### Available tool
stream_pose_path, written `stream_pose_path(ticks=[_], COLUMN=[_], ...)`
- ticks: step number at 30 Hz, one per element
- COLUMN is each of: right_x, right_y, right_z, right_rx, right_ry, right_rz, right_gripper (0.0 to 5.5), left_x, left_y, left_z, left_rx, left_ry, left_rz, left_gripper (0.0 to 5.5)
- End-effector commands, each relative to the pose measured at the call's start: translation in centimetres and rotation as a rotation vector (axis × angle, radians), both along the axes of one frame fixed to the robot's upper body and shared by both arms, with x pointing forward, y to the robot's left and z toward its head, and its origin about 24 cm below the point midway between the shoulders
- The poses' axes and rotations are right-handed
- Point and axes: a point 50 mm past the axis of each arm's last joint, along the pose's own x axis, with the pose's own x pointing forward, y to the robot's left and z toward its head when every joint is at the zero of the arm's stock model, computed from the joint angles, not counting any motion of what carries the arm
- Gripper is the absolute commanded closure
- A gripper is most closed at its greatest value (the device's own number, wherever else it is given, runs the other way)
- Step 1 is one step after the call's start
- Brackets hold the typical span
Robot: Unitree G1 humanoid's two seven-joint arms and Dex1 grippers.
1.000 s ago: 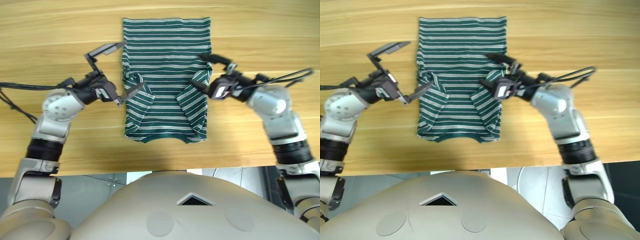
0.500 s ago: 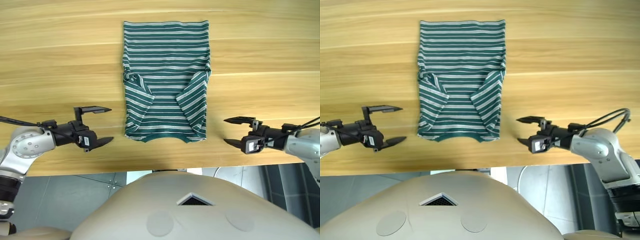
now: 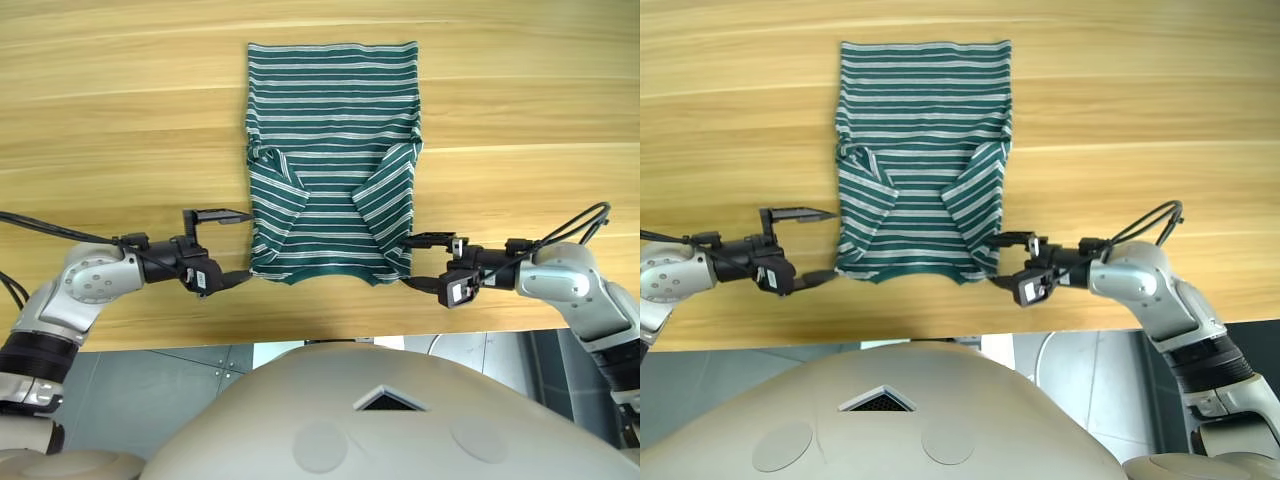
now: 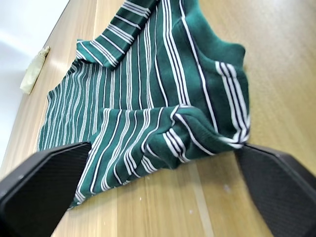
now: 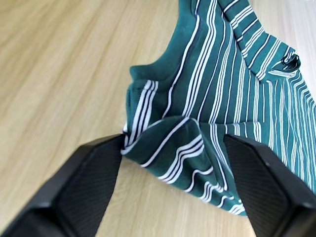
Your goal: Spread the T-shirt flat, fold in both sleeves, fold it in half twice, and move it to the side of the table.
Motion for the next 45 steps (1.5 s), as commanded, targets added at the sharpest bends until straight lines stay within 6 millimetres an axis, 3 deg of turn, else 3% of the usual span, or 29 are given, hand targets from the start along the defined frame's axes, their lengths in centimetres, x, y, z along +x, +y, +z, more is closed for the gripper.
stream_pose_path(ticks=[1, 4, 18, 32, 37, 45], right_x=[-0.9, -0.8, -0.8, -0.8, -0.8, -1.1], right_y=[-0.5, -0.4, -0.6, -0.6, -0.8, -1.8], right_z=[-2.1, -2.2, -2.0, -1.9, -1.3, 3.2], right_rx=[-0.114, -0.116, -0.119, -0.116, -0.110, 0.010], right_ry=[0.079, 0.075, 0.064, 0.056, 0.049, -0.013], right_rz=[0.008, 0.009, 0.003, 0.000, 0.006, -0.004], right_gripper=[2.34, 2.87, 5.46, 5.47, 5.47, 5.47], left_x=[-1.7, -1.8, -1.9, -2.1, -2.0, -1.3], left_y=[0.1, 0.0, -0.1, -0.4, -0.6, -0.6], left_z=[-2.5, -2.6, -3.2, -3.1, -2.3, 2.1], left_rx=[0.105, 0.111, 0.129, 0.100, 0.061, -0.073], left_ry=[0.140, 0.152, 0.174, 0.187, 0.181, 0.066], left_rz=[-0.059, -0.074, -0.119, -0.148, -0.170, -0.162], left_gripper=[0.10, 0.42, 2.95, 5.42, 5.50, 5.50])
